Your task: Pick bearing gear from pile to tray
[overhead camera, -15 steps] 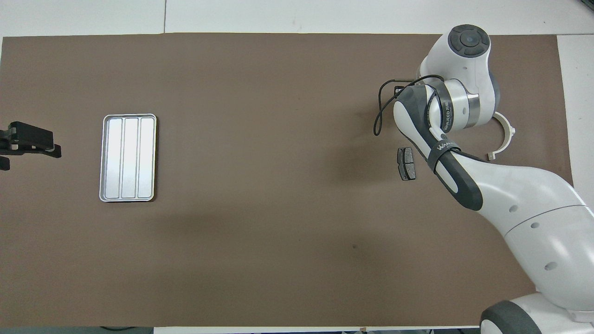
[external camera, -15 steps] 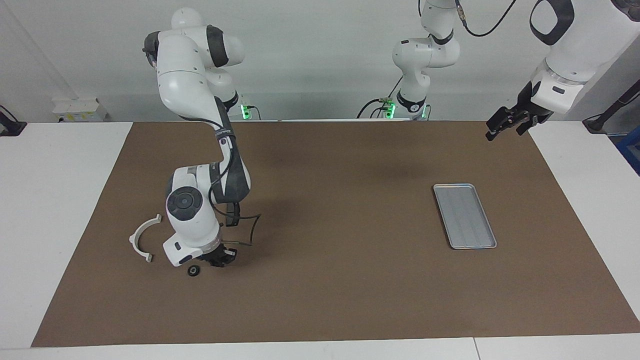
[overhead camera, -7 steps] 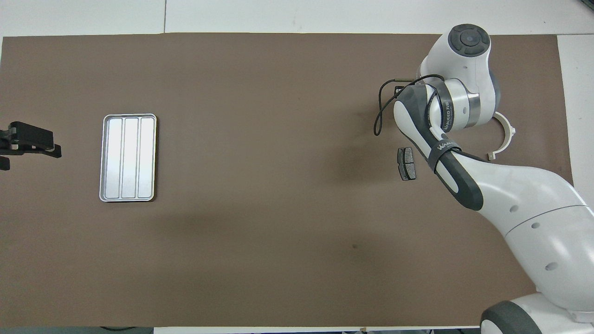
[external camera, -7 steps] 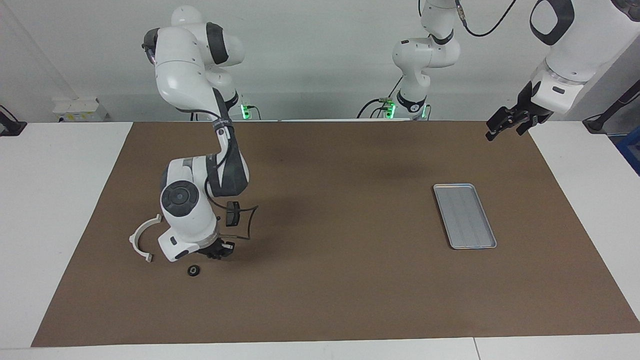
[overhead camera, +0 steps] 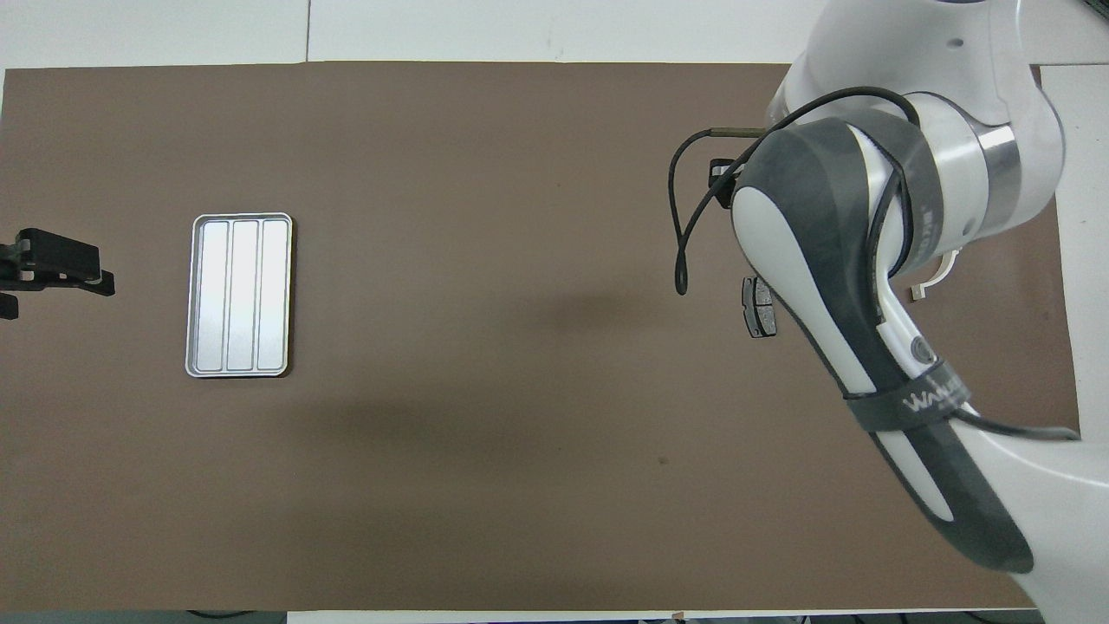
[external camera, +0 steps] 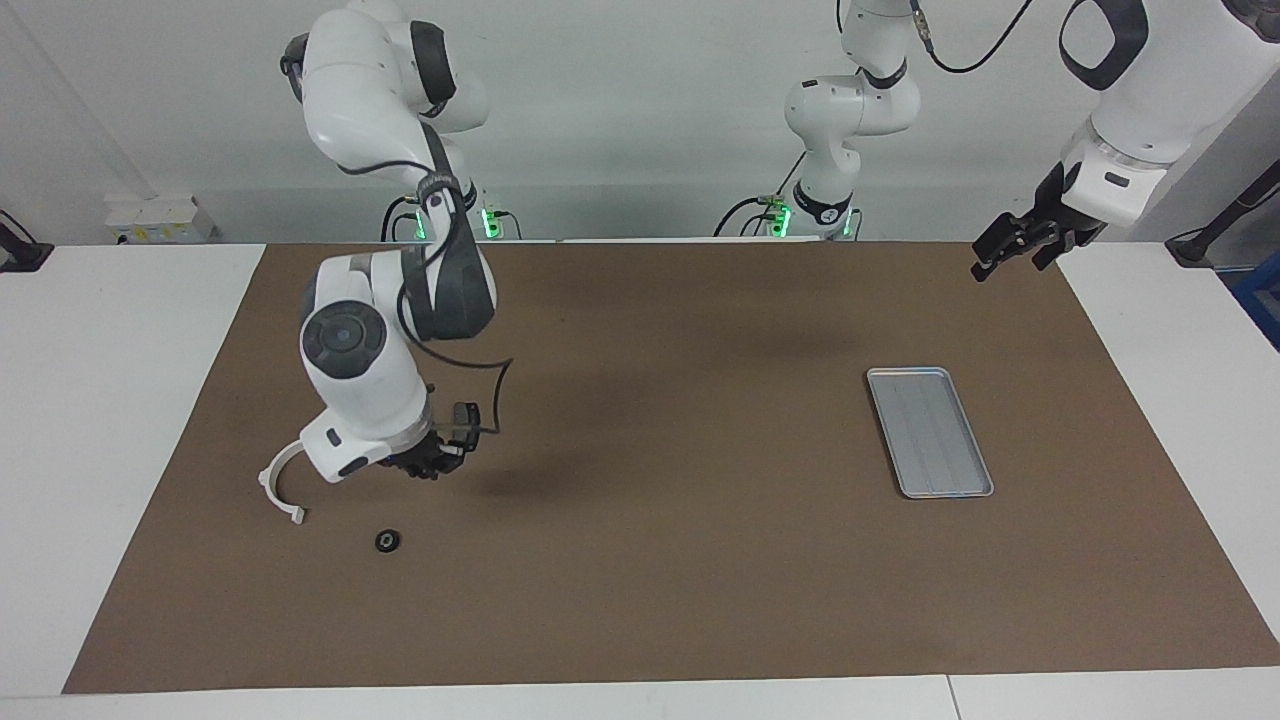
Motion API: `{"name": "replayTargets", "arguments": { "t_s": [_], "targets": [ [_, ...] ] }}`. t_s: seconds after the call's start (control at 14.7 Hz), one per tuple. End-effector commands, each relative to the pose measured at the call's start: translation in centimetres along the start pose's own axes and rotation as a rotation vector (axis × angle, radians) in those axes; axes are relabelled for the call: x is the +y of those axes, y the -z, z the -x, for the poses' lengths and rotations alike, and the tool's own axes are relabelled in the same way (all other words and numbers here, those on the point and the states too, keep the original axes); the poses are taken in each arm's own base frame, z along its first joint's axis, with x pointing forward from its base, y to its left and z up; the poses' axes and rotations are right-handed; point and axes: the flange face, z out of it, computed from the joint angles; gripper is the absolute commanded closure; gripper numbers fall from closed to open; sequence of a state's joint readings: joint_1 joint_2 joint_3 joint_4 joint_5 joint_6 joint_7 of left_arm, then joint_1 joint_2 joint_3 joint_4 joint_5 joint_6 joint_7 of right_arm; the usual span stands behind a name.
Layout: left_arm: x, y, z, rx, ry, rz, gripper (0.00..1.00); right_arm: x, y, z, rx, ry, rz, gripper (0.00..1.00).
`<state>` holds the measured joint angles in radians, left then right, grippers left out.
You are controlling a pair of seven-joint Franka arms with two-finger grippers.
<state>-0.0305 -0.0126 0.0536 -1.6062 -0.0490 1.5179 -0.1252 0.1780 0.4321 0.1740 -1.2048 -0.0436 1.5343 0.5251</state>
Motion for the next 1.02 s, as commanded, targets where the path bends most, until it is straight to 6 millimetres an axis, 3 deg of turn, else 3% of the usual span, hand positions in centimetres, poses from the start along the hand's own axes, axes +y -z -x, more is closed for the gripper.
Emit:
{"name": "replayTargets", "arguments": {
  "t_s": [0.0,0.14,0.27,0.48,0.68,0.82,0.95],
  "targets": [
    [-0.2,0.3,0.4,-0.005,-0.005,-0.016,0.00,-6.2,0.0,3.2,0.010,-0.151,-0.046,1.00],
    [-0.1,0.3,0.4,-0.005,-0.007,-0.016,0.00,-12.0,-0.3,6.2,0.052,-0.269,-0.096,1.00],
    [-0.2,0.3,0.4,-0.005,-0.005,-0.016,0.00,-17.0,-3.0,8.5,0.067,-0.333,-0.113,1.00],
    [-0.1,0.3,0.4,-0.005,-0.007,-0.016,0.00,-20.9,-6.9,10.2,0.078,-0.388,-0.125,1.00],
    [-0.2,0.3,0.4,-0.005,-0.005,-0.016,0.00,-25.7,-15.2,11.7,0.126,-0.411,-0.047,1.00],
    [-0.2,0.3,0.4,-0.005,-0.005,-0.016,0.00,-26.7,-18.5,10.9,0.148,-0.433,-0.069,1.00],
    [-0.1,0.3,0.4,-0.005,-0.007,-0.016,0.00,-27.3,-20.1,10.5,0.156,-0.428,-0.104,1.00]
  ]
}}
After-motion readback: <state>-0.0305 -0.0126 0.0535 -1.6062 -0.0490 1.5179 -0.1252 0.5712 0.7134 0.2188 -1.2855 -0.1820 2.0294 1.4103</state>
